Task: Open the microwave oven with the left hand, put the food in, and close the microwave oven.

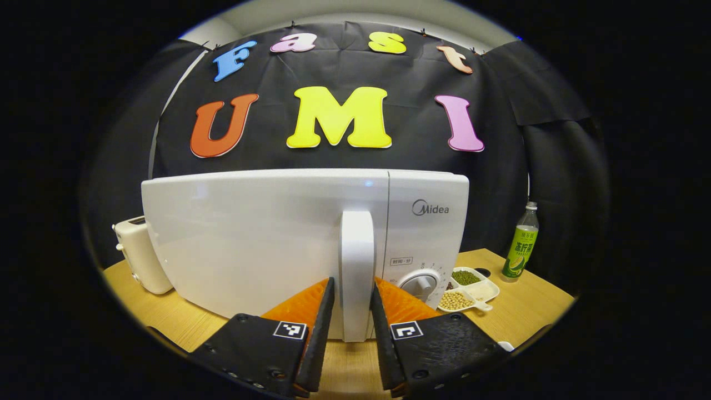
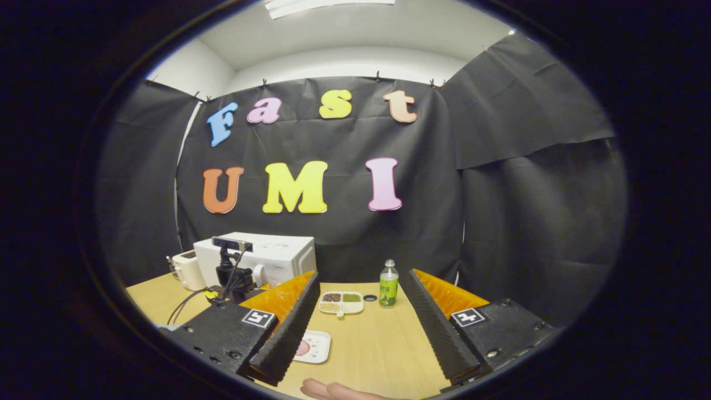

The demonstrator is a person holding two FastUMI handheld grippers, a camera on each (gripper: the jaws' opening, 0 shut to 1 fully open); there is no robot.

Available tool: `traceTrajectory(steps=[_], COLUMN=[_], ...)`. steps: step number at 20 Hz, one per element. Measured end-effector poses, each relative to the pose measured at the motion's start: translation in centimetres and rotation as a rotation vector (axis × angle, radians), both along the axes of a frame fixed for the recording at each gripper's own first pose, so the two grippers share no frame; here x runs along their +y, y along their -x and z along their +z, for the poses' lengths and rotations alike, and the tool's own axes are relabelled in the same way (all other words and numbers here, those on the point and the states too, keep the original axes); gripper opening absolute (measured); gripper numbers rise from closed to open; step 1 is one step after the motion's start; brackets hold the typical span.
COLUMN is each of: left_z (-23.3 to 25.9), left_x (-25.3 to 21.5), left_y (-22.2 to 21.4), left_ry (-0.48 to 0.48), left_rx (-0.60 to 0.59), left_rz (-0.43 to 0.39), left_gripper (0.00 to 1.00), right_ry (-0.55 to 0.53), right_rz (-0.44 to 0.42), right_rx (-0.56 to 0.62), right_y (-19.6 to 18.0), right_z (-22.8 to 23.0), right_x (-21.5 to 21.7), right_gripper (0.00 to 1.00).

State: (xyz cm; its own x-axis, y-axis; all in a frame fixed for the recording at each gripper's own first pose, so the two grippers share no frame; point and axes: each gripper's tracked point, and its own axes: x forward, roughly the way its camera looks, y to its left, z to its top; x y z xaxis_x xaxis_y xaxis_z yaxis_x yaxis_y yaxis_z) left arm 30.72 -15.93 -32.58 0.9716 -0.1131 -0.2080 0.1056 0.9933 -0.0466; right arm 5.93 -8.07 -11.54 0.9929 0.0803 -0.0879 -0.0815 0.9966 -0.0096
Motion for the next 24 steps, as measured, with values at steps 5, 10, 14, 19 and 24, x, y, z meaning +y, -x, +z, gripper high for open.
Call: traceTrajectory(steps=[5, 10, 14, 19, 24], left_z=[-0.1, 0.2, 0.4, 0.4, 1.0], left_x=[-0.4, -0.2, -0.3, 1.0, 3.5], left_y=[0.0, 0.3, 1.7, 5.5, 10.7], left_ry=[-0.071, -0.038, -0.026, -0.031, -0.041], left_rx=[0.002, -0.028, -0.03, -0.053, -0.048], left_rz=[-0.015, 0.016, 0.013, -0.025, -0.076], left_gripper=[0.22, 0.02, 0.02, 0.02, 0.02], right_ry=[-0.019, -0.008, -0.009, -0.024, 0.001], right_rz=[-0.002, 0.002, 0.004, 0.007, 0.002], right_rx=[0.031, 0.034, 0.046, 0.075, 0.087], right_y=[-0.4, -0.5, -0.9, -1.4, -0.4], right_z=[-1.0, -1.6, -2.1, -3.2, -4.0], right_x=[0.2, 0.4, 0.3, 0.6, 1.5], right_gripper=[0.92, 0.92, 0.92, 0.92, 1.0])
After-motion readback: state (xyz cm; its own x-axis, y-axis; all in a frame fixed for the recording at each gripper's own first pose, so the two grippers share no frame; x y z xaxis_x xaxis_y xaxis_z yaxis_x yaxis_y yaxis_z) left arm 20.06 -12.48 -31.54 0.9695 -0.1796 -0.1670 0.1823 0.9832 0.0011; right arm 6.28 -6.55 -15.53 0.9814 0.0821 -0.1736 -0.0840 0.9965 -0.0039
